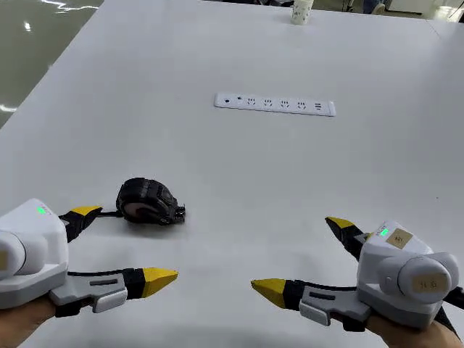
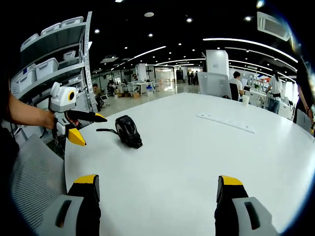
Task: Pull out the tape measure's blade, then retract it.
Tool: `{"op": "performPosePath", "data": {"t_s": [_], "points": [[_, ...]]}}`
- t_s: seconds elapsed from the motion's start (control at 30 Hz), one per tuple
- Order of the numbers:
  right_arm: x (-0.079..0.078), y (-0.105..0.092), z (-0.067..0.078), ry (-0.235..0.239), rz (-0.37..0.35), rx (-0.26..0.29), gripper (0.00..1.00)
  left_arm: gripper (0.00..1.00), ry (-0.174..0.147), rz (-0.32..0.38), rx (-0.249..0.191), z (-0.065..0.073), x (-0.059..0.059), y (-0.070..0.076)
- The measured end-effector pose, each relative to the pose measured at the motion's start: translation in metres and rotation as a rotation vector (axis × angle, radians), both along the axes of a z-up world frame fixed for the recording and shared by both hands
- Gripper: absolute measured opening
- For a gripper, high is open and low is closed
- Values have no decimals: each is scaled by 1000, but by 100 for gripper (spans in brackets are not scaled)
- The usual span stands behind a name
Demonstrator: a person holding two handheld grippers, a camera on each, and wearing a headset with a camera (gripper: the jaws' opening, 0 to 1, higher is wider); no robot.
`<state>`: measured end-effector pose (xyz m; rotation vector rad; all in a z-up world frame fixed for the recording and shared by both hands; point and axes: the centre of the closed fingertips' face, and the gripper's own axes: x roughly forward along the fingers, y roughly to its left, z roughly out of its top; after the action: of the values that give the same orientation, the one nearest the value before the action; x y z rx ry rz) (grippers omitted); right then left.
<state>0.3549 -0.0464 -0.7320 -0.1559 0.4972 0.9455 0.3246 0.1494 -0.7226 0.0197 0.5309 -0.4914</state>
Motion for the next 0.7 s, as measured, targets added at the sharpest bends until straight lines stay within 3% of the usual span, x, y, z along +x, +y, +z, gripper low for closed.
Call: {"op": "performPosePath", "data": {"t_s": [0.7], "points": [[1, -1, 0, -4, -4, 2, 99, 99, -9, -4, -8, 3, 1, 1]]}}
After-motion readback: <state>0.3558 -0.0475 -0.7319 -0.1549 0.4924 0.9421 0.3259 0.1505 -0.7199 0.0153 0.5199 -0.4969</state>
